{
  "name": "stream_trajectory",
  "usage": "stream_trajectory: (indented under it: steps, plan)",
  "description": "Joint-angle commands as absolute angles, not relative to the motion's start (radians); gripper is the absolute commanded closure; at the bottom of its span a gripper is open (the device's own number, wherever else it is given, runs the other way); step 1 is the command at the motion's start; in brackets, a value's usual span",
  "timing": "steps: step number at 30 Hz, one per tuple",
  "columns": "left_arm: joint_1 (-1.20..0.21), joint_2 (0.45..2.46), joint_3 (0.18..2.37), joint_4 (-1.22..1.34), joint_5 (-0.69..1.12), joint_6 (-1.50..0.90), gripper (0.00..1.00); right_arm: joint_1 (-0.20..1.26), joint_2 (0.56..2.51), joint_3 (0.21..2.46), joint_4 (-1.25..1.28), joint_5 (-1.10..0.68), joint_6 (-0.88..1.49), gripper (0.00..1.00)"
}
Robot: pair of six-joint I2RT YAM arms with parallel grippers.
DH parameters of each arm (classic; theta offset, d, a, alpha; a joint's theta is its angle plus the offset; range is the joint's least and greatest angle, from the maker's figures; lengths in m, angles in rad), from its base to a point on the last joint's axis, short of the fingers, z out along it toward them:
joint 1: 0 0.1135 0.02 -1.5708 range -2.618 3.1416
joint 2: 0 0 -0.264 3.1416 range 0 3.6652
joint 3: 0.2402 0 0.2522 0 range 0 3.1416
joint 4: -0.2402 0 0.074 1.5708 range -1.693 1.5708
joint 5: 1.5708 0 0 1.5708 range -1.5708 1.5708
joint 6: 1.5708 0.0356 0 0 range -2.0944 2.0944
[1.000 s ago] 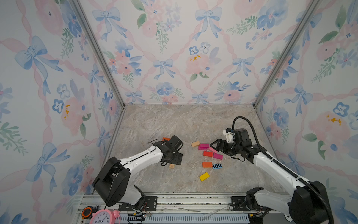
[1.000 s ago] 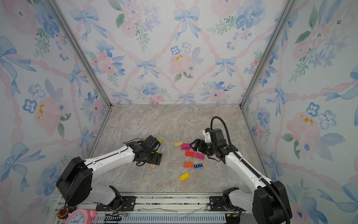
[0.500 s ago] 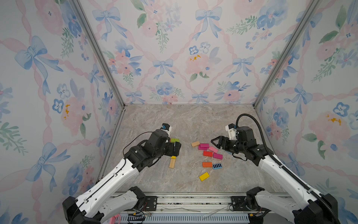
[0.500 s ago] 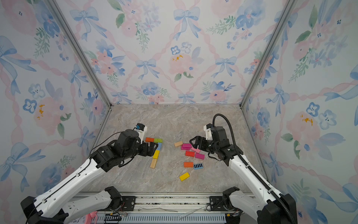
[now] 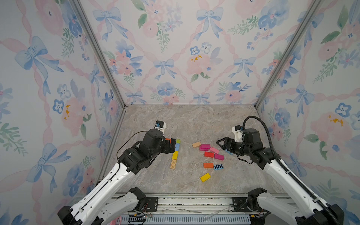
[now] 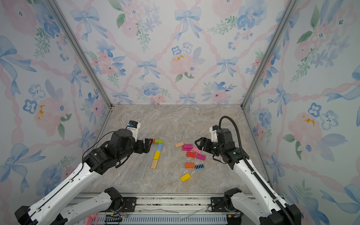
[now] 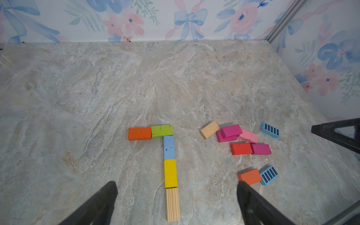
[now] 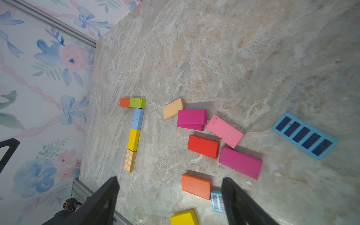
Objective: Assemble the number 7 with building blocks
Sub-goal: Move the building block to the center of the board.
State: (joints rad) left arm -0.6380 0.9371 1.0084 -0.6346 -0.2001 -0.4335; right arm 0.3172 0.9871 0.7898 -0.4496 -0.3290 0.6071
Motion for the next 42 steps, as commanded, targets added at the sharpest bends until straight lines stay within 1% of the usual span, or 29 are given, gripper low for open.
stream_trajectory:
  steps: [1,8,10,16,20,26,29,32,38,42]
  plan:
    - [-0.611,0.945,1.003,-0.619,-0.161,-0.452,0.02,0.295,0.976,0.757,-0.463,-0.343,0.589,0.15]
    - [-0.49,0.953,1.012,-0.574,-0.038,-0.433,0.02,0.276,0.967,0.71,-0.44,-0.345,0.595,0.15]
    - [-0.43,0.959,1.003,-0.551,0.031,-0.433,0.02,0.269,0.961,0.712,-0.451,-0.345,0.593,0.15]
    - [-0.187,1.016,0.975,-0.491,0.325,-0.454,0.02,0.251,0.953,0.74,-0.472,-0.342,0.589,0.15]
    - [-0.086,1.059,0.921,-0.446,0.434,-0.437,0.02,0.249,0.982,0.809,-0.495,-0.357,0.572,0.15]
    - [-0.015,1.134,0.875,-0.431,0.529,-0.372,0.02,0.25,1.018,0.872,-0.45,-0.356,0.556,0.15]
    - [-0.002,1.131,0.83,-0.376,0.563,-0.367,0.02,0.257,1.059,0.931,-0.43,-0.376,0.532,0.15]
    - [0.0,1.119,0.8,-0.345,0.583,-0.363,0.02,0.273,1.074,0.987,-0.434,-0.351,0.467,0.15]
    - [0.0,1.073,0.756,-0.318,0.574,-0.356,0.02,0.303,1.078,1.086,-0.473,-0.363,0.215,0.15]
    - [0.0,1.064,0.744,-0.309,0.547,-0.354,0.02,0.396,1.063,1.101,-0.51,-0.337,-0.028,0.15]
